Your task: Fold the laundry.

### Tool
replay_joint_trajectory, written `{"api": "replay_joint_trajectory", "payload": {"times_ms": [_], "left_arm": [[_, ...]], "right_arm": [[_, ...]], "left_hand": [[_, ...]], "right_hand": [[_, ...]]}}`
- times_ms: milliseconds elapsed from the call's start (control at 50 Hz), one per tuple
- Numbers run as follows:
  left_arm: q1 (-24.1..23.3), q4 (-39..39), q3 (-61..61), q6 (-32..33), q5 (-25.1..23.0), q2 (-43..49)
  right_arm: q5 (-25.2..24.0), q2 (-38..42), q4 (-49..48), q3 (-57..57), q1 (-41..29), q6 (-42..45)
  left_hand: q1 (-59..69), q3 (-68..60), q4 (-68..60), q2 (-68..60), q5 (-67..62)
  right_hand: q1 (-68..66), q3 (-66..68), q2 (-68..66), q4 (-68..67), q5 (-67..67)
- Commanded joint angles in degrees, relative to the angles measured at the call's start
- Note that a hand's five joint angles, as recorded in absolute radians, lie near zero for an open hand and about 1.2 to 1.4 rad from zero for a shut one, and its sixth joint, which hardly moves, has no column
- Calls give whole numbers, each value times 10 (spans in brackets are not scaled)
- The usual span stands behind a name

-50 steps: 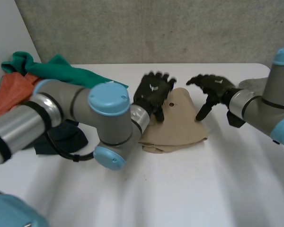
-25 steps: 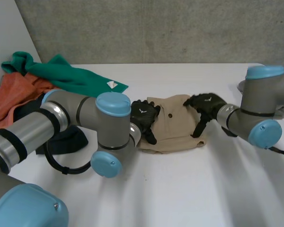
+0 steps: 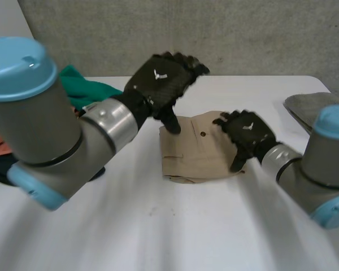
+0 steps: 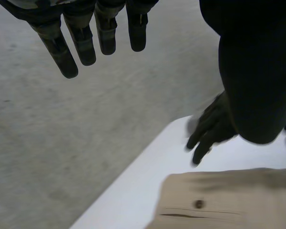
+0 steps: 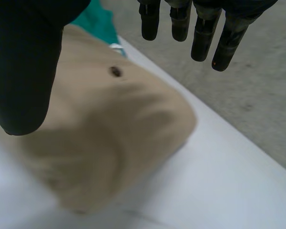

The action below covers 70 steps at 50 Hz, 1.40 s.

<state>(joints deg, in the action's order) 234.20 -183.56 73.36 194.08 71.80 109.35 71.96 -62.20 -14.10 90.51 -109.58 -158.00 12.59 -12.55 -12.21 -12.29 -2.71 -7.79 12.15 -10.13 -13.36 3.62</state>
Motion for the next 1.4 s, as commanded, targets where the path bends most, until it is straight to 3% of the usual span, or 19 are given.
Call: {"api": "replay_joint_trajectory", "payload": {"times_ms": [20,200,340,620,640,740,900,980,1140,1280,1360,1400], "left_arm": [[17,0,96,-3,-89,-59],[17,-3,102,-3,-89,-63],[17,-3,102,-3,-89,-63],[17,-4,103,-9,-88,-63],[17,-4,103,-11,-88,-63],[19,-4,103,-15,-88,-63],[22,-4,101,-15,-88,-63],[28,-4,100,-15,-88,-67],[33,-4,101,-29,-87,-81],[35,-4,108,-39,-87,-86],[36,-4,115,-39,-88,-86],[36,-4,115,-39,-88,-86]], "right_arm": [[-22,69,-108,32,-22,31],[-10,149,-129,-41,-35,78],[-13,164,-131,-84,-35,69],[-16,214,-114,-171,-34,39],[-16,217,-114,-177,-34,39],[-16,233,-114,-215,-34,37],[-17,216,-116,-287,-23,36],[-32,203,-117,-337,16,31],[-74,199,-111,-446,79,-48],[-103,203,-76,-395,88,-56],[-100,194,-71,-348,88,-56],[-100,186,-63,-329,85,-55]], "left_hand": [[-7,7,3,4,8],[-10,10,6,7,11],[-10,10,6,7,11],[-9,8,5,6,10],[-9,8,5,6,10],[-9,8,5,6,10],[-7,7,3,4,8],[-7,7,3,4,8],[-5,5,1,2,6],[-5,5,1,2,6],[-5,5,1,2,6],[-7,7,3,4,8]], "right_hand": [[-22,-22,1,34,-36],[-24,-20,-1,32,-34],[-302,258,-279,-246,244],[-322,279,-299,-267,264],[-342,299,-319,-287,284],[-722,678,-698,-666,663],[-722,678,-699,-666,664],[-722,678,-699,-666,664],[-722,678,-699,-666,664],[-722,678,-699,-666,664],[-260,216,-236,-204,202],[-171,128,-148,-116,113]]}}
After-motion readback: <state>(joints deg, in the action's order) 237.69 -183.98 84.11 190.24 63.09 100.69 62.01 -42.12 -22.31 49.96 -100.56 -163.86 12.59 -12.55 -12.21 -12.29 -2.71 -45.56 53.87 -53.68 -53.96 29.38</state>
